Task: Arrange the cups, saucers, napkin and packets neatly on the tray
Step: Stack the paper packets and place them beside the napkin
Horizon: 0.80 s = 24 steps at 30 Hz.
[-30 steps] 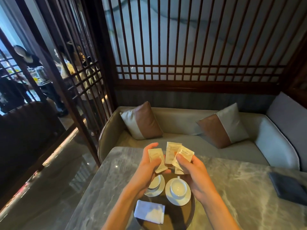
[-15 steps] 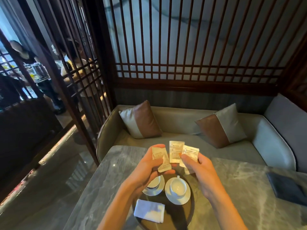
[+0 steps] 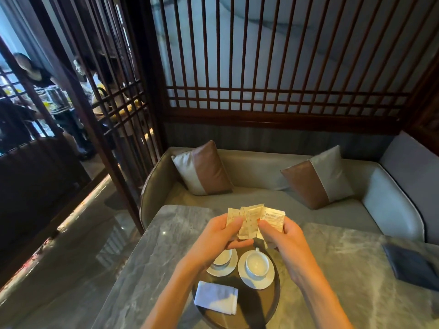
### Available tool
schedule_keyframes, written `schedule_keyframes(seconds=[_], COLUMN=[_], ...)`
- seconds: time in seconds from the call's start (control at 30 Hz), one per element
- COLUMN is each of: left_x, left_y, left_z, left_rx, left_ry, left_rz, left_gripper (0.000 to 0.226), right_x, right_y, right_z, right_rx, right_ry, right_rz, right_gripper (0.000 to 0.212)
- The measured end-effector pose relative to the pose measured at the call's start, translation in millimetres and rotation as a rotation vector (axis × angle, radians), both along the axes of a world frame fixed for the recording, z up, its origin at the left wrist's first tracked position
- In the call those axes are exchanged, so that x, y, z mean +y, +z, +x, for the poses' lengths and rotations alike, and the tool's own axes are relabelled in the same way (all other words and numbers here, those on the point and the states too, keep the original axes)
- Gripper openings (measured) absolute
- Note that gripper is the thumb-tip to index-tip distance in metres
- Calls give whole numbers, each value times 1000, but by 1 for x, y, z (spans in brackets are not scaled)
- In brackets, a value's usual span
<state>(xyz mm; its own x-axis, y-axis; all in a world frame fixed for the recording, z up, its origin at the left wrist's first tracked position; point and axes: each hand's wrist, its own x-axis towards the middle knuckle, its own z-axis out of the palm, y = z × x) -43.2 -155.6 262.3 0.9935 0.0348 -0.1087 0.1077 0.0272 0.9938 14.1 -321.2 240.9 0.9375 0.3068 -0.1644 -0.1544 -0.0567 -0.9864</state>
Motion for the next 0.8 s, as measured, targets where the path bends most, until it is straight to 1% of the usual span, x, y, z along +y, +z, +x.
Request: schedule_keyframes(seconds=[0.07,0.2,0.33,0.4,0.47,0.67,0.8], left_x=[3,3,6,8,10,25,33], left_y=[-2,-3,-2,-3,-5,1,7], left_z=[-2,-4,-2,1,2,-2,-2], left_rx=[23,16,-13,-18,-14,-76,-68], left_ry=[-43,-41,-27,30,133,306,359], left_rz=[-47,-35,-5,31,57,157,236], left_gripper=[28,30,28,23,16,16,36], right_x=[2,12,18,18,19,5,-4], right_y=[-1,-4,-4,-6,-7,-6,12], right_z=[-2,-10,-14,-14,-15,-7,4], right_rx=[-22,-71,-32,-21,-16,18,-86], right_ry=[-47,-86,-90,-83,-68,-40,84], right_rz=[-16,-37,3,35,60,123,64], right_gripper=[20,23,25,24,23,27,29])
